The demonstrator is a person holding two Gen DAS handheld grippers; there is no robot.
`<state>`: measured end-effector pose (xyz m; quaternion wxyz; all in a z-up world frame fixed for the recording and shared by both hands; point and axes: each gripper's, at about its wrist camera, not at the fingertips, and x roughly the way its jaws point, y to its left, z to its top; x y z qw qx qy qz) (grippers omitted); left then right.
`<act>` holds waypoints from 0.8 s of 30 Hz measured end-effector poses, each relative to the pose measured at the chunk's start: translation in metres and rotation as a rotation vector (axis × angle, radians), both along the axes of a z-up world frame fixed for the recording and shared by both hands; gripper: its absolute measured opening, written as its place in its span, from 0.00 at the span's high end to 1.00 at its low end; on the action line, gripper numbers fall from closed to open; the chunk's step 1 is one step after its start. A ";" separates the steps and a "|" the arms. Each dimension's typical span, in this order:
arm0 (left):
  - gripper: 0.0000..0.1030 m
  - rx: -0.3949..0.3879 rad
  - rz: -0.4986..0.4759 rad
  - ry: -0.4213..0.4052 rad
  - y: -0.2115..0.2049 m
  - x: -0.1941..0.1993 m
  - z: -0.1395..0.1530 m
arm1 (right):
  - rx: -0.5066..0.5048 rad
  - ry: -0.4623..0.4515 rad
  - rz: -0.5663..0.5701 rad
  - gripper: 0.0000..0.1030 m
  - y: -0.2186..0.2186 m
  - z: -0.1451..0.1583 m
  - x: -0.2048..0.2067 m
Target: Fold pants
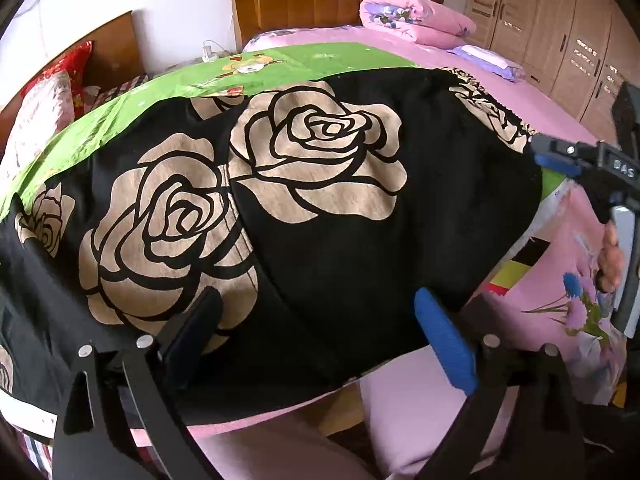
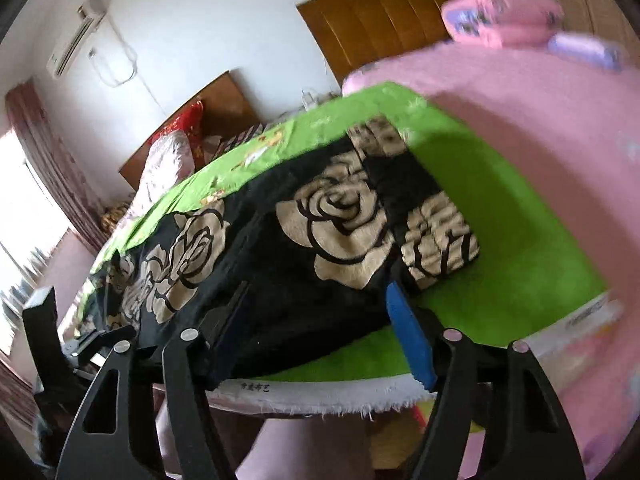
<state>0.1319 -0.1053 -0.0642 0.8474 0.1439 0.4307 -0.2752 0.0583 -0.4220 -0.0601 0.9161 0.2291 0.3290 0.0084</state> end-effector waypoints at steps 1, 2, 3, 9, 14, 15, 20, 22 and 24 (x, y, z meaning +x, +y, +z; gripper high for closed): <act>0.05 0.000 0.003 -0.001 0.002 -0.001 -0.002 | -0.046 -0.012 0.000 0.26 0.005 0.005 0.001; 0.04 -0.001 0.008 0.001 0.001 0.000 -0.002 | -0.058 -0.012 -0.001 0.23 0.007 0.006 0.003; 0.04 -0.004 0.010 0.003 0.001 -0.001 -0.002 | -0.057 0.008 -0.009 0.20 0.006 0.002 0.006; 0.04 -0.171 0.067 0.002 0.052 -0.004 0.019 | -0.113 0.121 -0.070 0.20 0.002 -0.014 0.012; 0.04 -0.202 0.255 -0.103 0.153 0.002 0.042 | -0.104 0.044 -0.130 0.20 0.003 0.006 -0.004; 0.04 -0.209 0.336 -0.106 0.187 0.010 0.043 | -0.113 0.022 -0.135 0.20 0.007 0.013 -0.005; 0.04 -0.323 0.637 -0.088 0.331 0.040 0.053 | -0.182 -0.133 -0.007 0.20 0.058 0.069 0.013; 0.04 -0.362 0.753 -0.083 0.391 0.058 0.060 | -0.237 -0.159 0.076 0.20 0.090 0.085 0.034; 0.05 -0.382 0.890 -0.076 0.451 0.079 0.065 | -0.250 -0.183 0.198 0.20 0.128 0.099 0.061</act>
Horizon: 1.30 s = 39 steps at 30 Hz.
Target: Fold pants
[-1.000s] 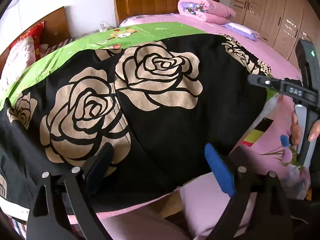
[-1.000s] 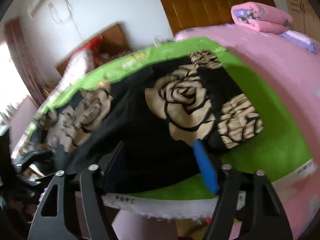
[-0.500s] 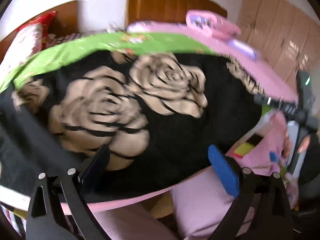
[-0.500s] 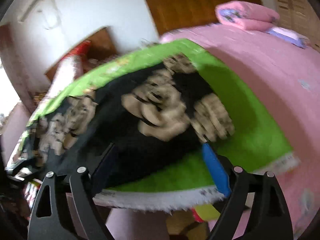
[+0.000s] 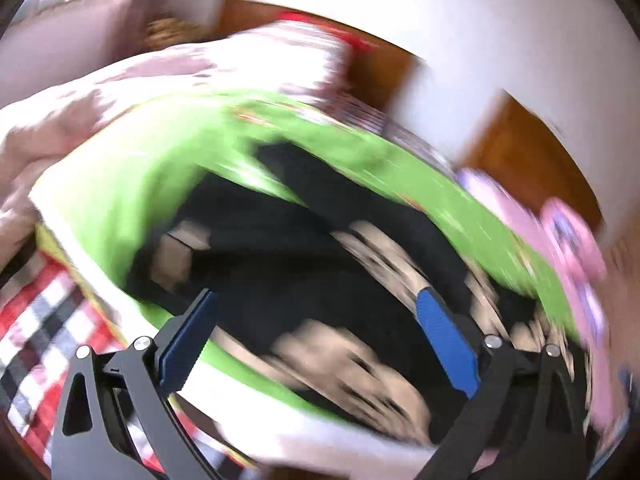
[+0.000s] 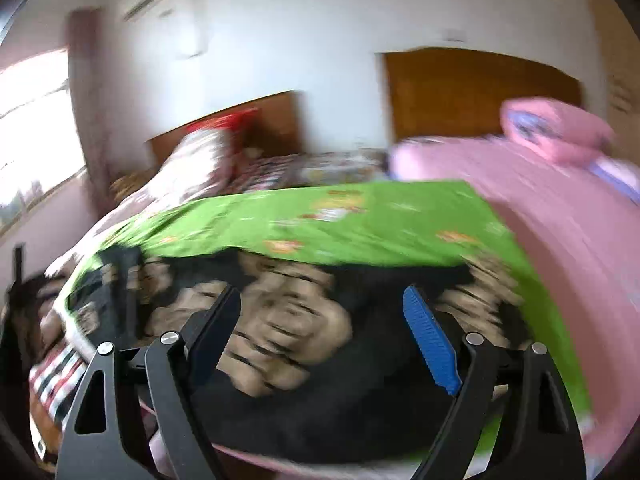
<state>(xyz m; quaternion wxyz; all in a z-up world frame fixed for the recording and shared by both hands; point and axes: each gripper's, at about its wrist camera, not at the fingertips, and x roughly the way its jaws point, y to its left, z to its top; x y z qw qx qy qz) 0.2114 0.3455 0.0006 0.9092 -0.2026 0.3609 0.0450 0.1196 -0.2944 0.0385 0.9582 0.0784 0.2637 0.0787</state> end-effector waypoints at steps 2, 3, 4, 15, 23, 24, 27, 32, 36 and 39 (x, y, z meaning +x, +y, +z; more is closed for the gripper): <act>0.05 0.005 0.067 0.040 0.036 0.016 0.000 | -0.009 0.000 0.150 0.20 0.040 0.009 0.025; 0.05 0.010 0.095 0.064 0.048 0.020 -0.001 | -0.033 0.009 0.284 0.20 0.075 0.014 0.045; 0.05 0.019 0.135 0.100 0.058 0.023 -0.003 | -0.058 0.007 0.367 0.20 0.101 0.017 0.055; 0.07 -0.102 0.367 -0.030 0.063 -0.061 -0.040 | -0.387 0.069 1.171 0.34 0.438 -0.001 0.194; 0.22 -0.061 0.350 0.007 0.069 -0.019 -0.058 | -0.493 0.186 1.323 0.55 0.572 -0.055 0.242; 0.22 -0.065 0.342 0.014 0.071 -0.015 -0.060 | -0.507 0.192 1.329 0.55 0.581 -0.059 0.245; 0.22 -0.067 0.323 0.039 0.074 -0.004 -0.069 | -0.540 0.224 1.322 0.57 0.601 -0.070 0.259; 0.36 -0.034 0.299 0.067 0.073 0.009 -0.081 | -0.578 0.218 1.353 0.83 0.611 -0.086 0.255; 0.86 0.036 0.287 0.061 0.070 0.010 -0.072 | -0.574 0.149 1.309 0.96 0.605 -0.077 0.254; 0.93 0.089 0.293 0.053 0.074 0.016 -0.056 | -0.542 0.087 1.249 0.96 0.597 -0.059 0.258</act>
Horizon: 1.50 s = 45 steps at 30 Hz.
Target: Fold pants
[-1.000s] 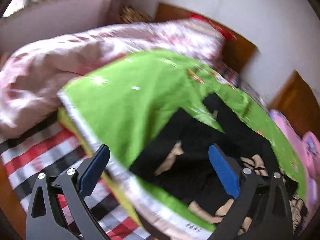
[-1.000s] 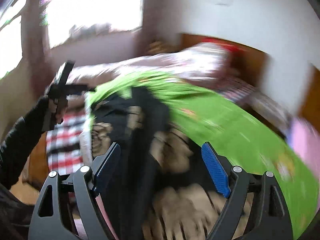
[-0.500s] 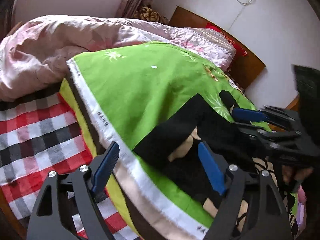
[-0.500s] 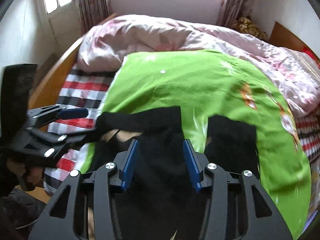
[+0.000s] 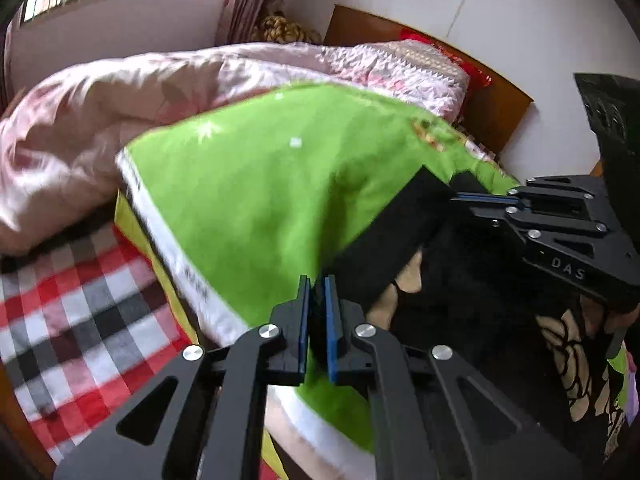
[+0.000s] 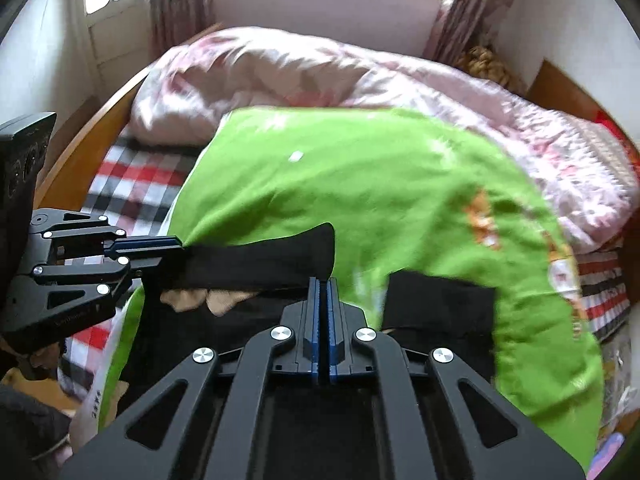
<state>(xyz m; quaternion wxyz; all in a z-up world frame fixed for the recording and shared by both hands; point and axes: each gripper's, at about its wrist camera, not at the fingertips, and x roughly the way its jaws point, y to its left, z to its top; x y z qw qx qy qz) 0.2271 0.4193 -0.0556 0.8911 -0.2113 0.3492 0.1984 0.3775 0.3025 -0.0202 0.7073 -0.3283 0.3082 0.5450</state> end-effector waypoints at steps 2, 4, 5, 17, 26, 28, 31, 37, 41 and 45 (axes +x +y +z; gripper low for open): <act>0.93 0.026 0.013 0.016 0.005 0.007 0.004 | 0.010 -0.037 -0.036 0.96 0.001 0.005 0.006; 0.93 0.030 0.021 0.039 0.010 0.016 0.002 | 0.003 -0.009 -0.042 0.96 0.005 0.001 0.011; 0.93 0.040 0.049 0.065 0.013 0.020 -0.002 | -0.020 -0.015 -0.045 0.96 0.010 -0.007 0.012; 0.56 -0.172 0.053 -0.069 0.001 -0.020 0.006 | 0.063 0.074 -0.130 0.42 -0.002 0.007 0.029; 0.62 -0.261 0.009 -0.030 0.001 0.004 -0.023 | 0.269 0.082 -0.225 0.41 -0.078 0.063 0.030; 0.63 -0.255 0.029 -0.028 0.001 0.001 -0.020 | 0.279 0.085 -0.247 0.41 -0.101 0.063 0.028; 0.59 -0.204 0.054 -0.022 -0.004 -0.008 -0.012 | 0.255 0.080 -0.297 0.40 -0.131 0.056 0.026; 0.53 -0.270 0.050 0.002 -0.003 -0.008 -0.022 | 0.192 0.116 -0.423 0.40 -0.185 0.025 0.029; 0.53 -0.299 0.070 0.043 0.000 -0.002 -0.025 | 0.174 0.151 -0.485 0.40 -0.211 0.013 0.030; 0.74 -0.251 0.089 0.055 -0.001 0.002 -0.022 | 0.130 0.227 -0.535 0.34 -0.228 0.003 0.037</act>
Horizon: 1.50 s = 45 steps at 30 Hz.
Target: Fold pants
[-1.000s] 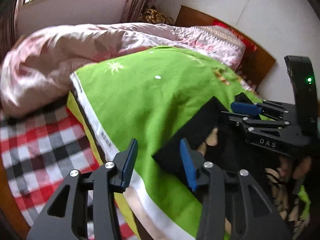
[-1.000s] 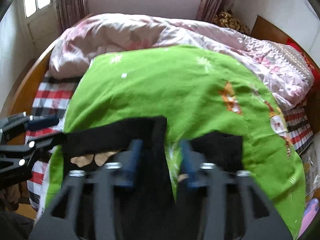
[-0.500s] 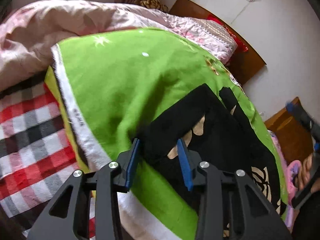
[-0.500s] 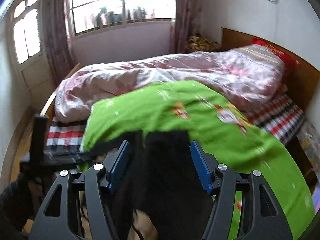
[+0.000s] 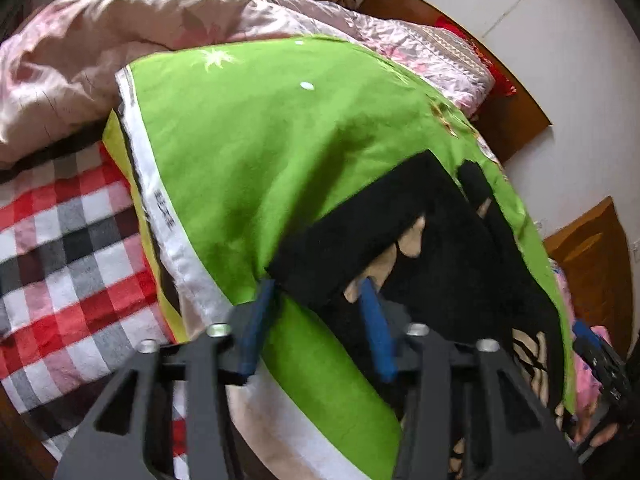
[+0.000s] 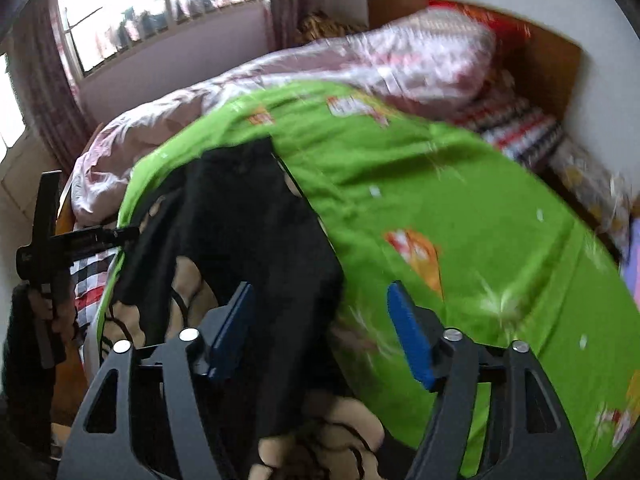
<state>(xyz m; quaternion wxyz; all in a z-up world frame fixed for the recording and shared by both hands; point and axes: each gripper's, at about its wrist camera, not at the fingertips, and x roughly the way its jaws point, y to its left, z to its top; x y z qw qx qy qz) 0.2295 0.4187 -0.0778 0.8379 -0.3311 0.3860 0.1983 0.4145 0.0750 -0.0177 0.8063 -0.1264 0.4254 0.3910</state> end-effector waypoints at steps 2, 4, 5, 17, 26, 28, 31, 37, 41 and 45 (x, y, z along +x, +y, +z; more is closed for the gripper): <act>0.91 0.032 -0.021 -0.033 -0.001 0.003 0.001 | 0.012 0.065 -0.020 0.34 -0.004 -0.008 0.009; 0.97 0.044 -0.007 -0.068 0.000 -0.003 0.008 | 0.049 0.118 -0.034 0.35 -0.006 -0.011 0.016; 0.98 0.047 0.016 -0.094 0.003 -0.008 0.012 | 0.079 0.152 -0.047 0.35 -0.006 -0.012 0.021; 0.38 0.094 0.018 -0.041 0.021 -0.010 0.011 | -0.007 0.124 0.021 0.38 0.083 -0.014 0.065; 0.18 0.170 0.055 -0.150 0.015 -0.064 0.036 | -0.041 0.166 0.087 0.43 0.110 -0.021 0.088; 0.18 0.179 0.037 -0.140 0.012 -0.070 0.035 | -0.052 0.165 0.119 0.46 0.102 -0.036 0.088; 0.17 0.155 0.025 -0.134 0.007 -0.074 0.031 | -0.052 0.179 0.148 0.91 0.093 -0.033 0.081; 0.17 0.125 0.019 -0.158 0.000 -0.083 0.029 | -0.028 0.120 0.242 0.96 0.089 0.001 0.040; 0.16 0.112 0.010 -0.169 -0.003 -0.087 0.030 | 0.017 0.027 0.324 0.96 0.101 0.050 -0.003; 0.15 0.073 -0.017 -0.197 -0.008 -0.089 0.032 | 0.041 -0.031 0.420 0.96 0.115 0.081 -0.048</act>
